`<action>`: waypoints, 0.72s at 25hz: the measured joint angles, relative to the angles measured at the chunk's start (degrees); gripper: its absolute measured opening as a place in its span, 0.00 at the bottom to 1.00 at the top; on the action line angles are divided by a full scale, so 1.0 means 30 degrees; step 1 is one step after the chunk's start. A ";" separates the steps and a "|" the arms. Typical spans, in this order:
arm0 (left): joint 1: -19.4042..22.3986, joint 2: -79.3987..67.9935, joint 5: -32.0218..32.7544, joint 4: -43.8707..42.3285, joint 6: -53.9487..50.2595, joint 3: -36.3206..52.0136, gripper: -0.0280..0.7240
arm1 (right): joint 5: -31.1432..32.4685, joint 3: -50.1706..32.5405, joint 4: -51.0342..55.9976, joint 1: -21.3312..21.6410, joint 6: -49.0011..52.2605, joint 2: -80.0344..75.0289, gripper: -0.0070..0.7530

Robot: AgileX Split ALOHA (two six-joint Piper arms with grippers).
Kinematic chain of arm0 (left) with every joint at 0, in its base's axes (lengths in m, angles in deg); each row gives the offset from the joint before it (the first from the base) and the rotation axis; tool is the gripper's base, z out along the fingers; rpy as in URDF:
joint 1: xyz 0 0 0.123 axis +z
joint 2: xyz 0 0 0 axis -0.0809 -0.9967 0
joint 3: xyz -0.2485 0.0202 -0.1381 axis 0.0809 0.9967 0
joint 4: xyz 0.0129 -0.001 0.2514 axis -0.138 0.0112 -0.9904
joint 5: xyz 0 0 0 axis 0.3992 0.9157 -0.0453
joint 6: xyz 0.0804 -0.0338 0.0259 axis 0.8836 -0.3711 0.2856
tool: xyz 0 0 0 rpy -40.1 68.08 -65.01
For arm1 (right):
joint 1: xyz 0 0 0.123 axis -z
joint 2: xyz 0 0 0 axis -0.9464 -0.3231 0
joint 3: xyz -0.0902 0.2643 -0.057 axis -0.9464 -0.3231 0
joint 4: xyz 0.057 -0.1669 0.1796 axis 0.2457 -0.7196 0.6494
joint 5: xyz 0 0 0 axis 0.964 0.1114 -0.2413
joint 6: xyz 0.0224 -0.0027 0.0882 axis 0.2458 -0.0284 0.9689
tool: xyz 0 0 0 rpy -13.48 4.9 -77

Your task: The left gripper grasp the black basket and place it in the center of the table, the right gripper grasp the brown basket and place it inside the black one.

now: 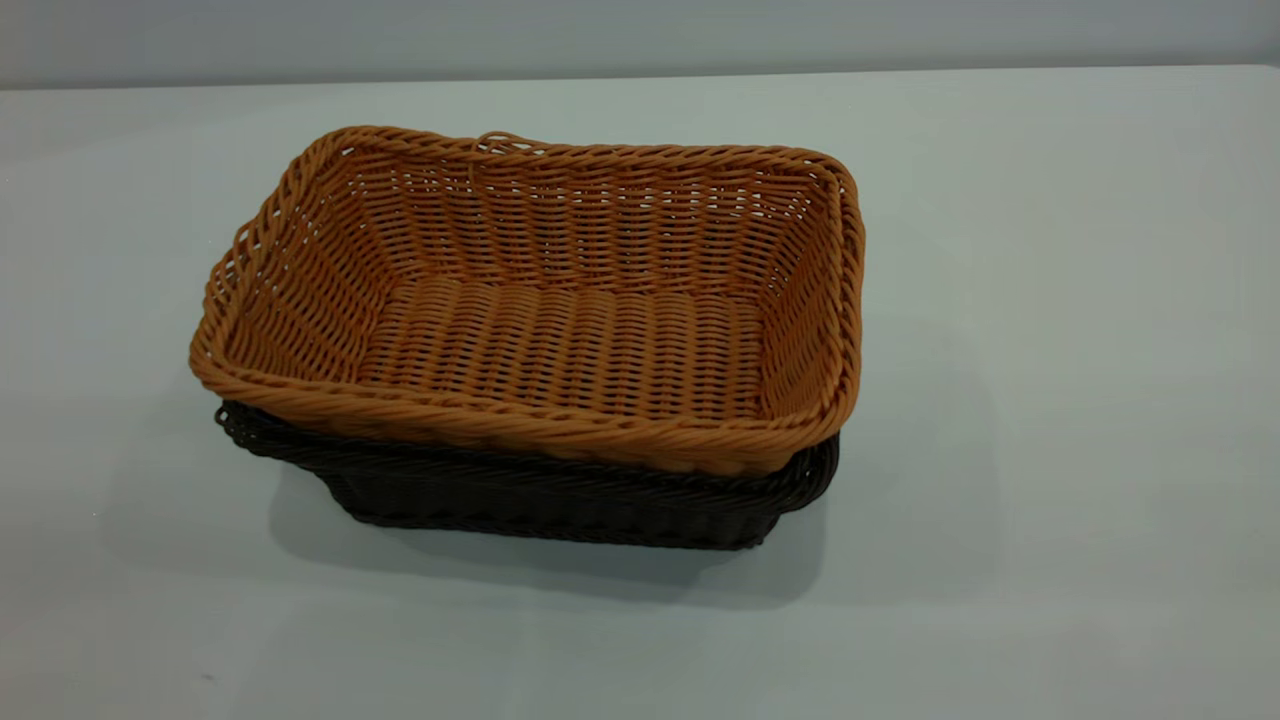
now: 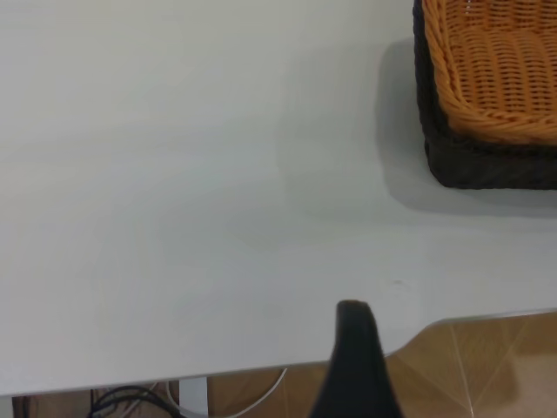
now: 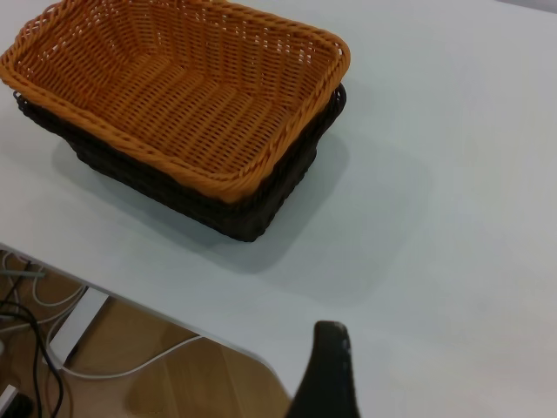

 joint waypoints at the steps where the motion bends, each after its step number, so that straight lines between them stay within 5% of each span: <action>1: 0.0000 0.0000 0.0000 0.0000 0.0000 0.0000 0.71 | 0.0000 0.0000 0.0000 0.0000 0.0000 0.0000 0.76; 10: -0.1173 0.0567 -0.0021 -0.0367 -0.0512 0.0000 0.71 | 0.0000 0.0000 0.0013 0.0000 0.0000 0.0000 0.76; 18: 0.0003 0.1172 -0.0021 -0.1300 -0.1669 0.0000 0.71 | 0.0000 0.0000 0.0022 0.0000 0.0000 0.0000 0.76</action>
